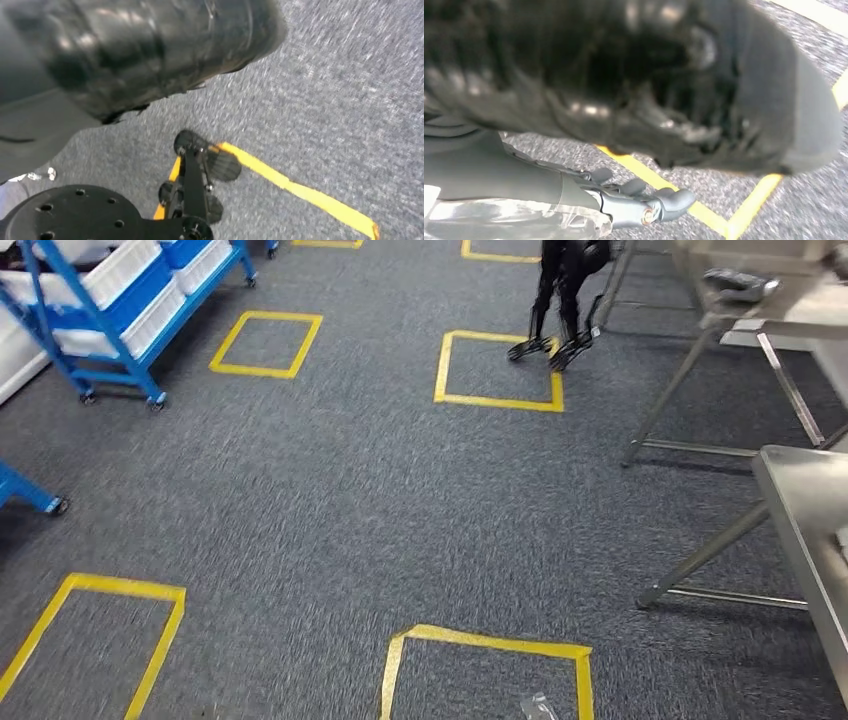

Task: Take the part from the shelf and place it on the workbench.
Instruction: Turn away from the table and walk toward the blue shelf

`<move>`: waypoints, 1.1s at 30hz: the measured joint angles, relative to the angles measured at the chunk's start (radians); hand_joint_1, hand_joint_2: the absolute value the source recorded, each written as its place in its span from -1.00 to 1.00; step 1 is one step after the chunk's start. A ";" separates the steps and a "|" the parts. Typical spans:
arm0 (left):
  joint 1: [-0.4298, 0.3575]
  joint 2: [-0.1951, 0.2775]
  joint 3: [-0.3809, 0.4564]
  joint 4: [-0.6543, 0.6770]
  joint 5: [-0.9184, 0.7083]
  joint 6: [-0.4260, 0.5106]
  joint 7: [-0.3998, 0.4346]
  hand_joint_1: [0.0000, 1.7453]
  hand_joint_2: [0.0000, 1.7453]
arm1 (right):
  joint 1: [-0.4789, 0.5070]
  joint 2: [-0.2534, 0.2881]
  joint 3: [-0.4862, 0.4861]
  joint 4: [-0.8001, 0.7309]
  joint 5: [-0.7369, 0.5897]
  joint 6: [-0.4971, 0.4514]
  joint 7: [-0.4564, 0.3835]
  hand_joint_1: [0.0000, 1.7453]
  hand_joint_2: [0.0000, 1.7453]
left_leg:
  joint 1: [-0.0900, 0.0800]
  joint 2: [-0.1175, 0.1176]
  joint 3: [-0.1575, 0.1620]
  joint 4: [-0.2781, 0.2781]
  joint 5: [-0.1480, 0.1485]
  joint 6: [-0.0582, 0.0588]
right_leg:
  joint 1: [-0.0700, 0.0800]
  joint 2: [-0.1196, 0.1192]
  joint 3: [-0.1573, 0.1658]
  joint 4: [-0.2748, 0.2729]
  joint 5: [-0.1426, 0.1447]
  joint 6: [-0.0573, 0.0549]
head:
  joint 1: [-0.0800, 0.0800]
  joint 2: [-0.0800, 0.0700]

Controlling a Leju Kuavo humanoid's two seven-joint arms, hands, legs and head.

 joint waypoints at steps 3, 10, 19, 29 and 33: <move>0.005 0.002 0.000 0.000 -0.005 0.001 0.003 -1.00 -1.00 | -0.002 0.005 0.009 0.003 0.037 0.000 0.019 -1.00 -1.00 | 0.004 -0.006 -0.009 0.000 -0.006 -0.017 | -0.001 -0.035 0.012 -0.013 0.005 -0.015 | -0.001 0.000; 0.000 0.002 0.002 0.000 -0.005 0.002 0.013 -1.00 -1.00 | 0.009 0.011 0.053 0.011 0.073 -0.004 0.054 -1.00 -1.00 | 0.007 0.130 -0.145 0.255 -0.091 -0.044 | 0.003 -0.142 0.028 -0.023 -0.003 -0.035 | -0.015 0.000; 0.003 0.002 0.002 0.000 0.004 0.003 0.018 -1.00 -1.00 | -0.003 0.008 0.071 0.013 0.063 0.008 0.042 -1.00 -1.00 | -0.008 0.163 -0.010 -0.016 0.025 0.005 | 0.011 -0.188 0.059 -0.011 -0.044 0.006 | -0.011 0.000; 0.001 -0.001 0.005 0.000 0.027 0.001 0.020 -1.00 -1.00 | 0.004 0.000 0.078 0.018 0.050 0.007 0.031 -1.00 -1.00 | 0.000 0.028 -0.011 -0.001 0.020 0.004 | -0.006 -0.026 -0.001 0.039 -0.012 0.015 | -0.001 0.000; 0.003 0.000 0.006 0.000 0.027 0.000 0.019 -1.00 -1.00 | 0.001 0.000 0.083 0.019 0.053 0.006 0.031 -1.00 -1.00 | 0.008 -0.011 -0.029 0.003 0.024 -0.021 | -0.003 -0.016 0.020 -0.004 -0.011 -0.004 | 0.000 0.000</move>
